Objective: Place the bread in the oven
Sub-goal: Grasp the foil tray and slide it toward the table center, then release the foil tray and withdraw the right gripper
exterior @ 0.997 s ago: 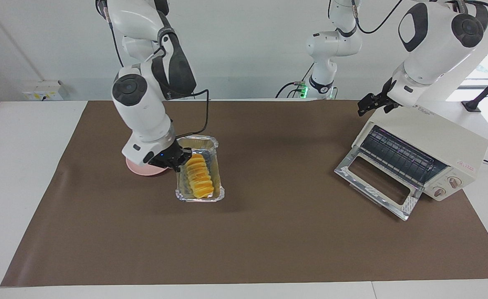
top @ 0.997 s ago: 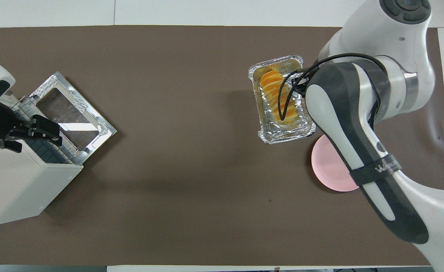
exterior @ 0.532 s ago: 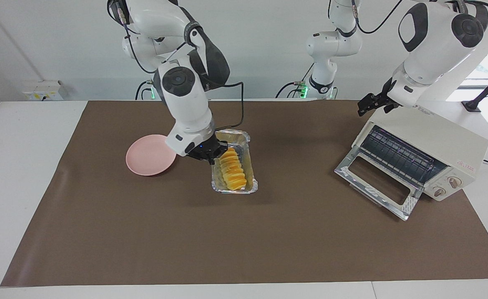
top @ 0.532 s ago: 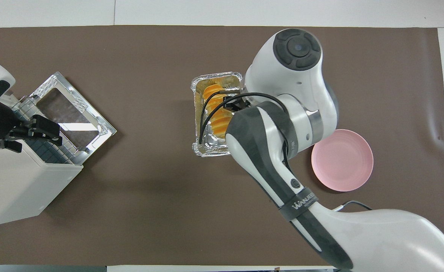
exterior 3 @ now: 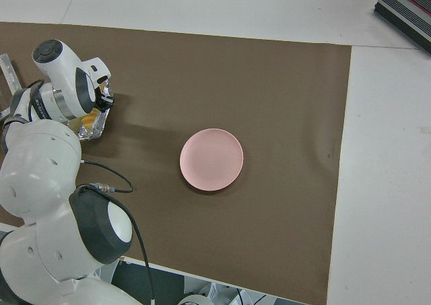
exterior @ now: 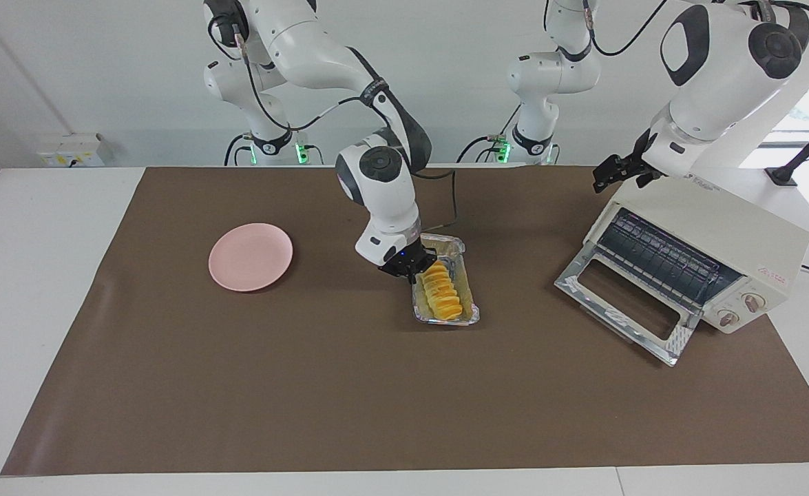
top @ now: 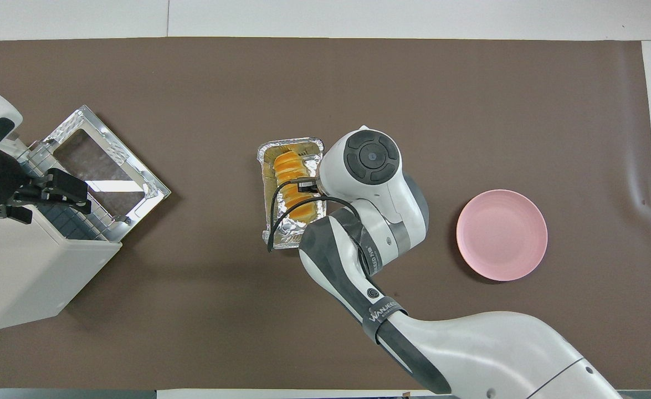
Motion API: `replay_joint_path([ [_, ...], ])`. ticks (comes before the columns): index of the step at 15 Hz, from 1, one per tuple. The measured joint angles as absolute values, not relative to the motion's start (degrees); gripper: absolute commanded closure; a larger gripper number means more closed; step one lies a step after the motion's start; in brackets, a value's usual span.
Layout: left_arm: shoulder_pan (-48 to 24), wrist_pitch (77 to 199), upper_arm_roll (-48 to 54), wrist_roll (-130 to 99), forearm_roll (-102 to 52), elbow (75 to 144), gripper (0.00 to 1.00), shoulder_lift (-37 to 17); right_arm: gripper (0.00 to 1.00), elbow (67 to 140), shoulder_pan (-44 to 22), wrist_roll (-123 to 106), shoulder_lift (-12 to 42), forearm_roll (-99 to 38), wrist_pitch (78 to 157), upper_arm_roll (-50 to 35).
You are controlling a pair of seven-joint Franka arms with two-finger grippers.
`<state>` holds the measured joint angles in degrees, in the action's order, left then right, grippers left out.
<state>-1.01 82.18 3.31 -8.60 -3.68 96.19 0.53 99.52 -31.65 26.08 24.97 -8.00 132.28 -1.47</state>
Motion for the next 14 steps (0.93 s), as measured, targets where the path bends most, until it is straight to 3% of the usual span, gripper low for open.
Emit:
replay_joint_path([
  [1,-1.0,82.2,3.3,-8.6,-3.7,96.2,0.00,0.5,0.18,100.2,-31.6,26.1,24.9,-8.0,133.3,-1.4],
  [2,-1.0,82.2,3.3,-8.6,-3.7,96.2,0.00,0.5,0.00,100.8,-31.6,26.1,24.8,-8.0,134.2,-1.4],
  [6,-1.0,82.2,3.3,-8.6,-3.7,96.2,0.00,0.5,0.00,101.7,-31.9,26.1,24.2,-8.0,134.3,-1.4],
  [10,-1.0,82.2,3.3,-8.6,-3.7,96.2,0.00,0.5,0.00,101.5,-30.7,26.1,21.2,-8.0,128.0,-0.3],
  [14,-1.0,82.2,3.3,-8.6,-3.7,96.2,0.00,0.5,0.00,101.3,-20.8,18.4,14.2,-8.0,119.2,0.3],
])
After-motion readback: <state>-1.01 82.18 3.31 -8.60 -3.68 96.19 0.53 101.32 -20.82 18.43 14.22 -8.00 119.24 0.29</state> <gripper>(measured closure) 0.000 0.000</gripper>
